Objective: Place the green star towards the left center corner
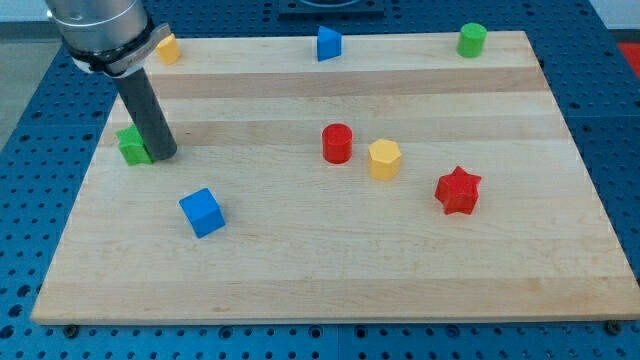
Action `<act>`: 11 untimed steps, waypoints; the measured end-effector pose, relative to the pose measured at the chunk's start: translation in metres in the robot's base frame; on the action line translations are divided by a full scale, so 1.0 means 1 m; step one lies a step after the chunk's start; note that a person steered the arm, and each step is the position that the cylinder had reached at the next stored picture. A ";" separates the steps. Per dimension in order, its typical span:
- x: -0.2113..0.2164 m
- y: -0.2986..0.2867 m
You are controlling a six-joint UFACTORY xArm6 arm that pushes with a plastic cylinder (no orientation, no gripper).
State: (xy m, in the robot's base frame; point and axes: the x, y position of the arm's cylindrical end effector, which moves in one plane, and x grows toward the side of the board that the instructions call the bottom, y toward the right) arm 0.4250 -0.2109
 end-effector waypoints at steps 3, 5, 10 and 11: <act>0.001 -0.019; 0.001 0.018; 0.062 0.256; 0.065 0.289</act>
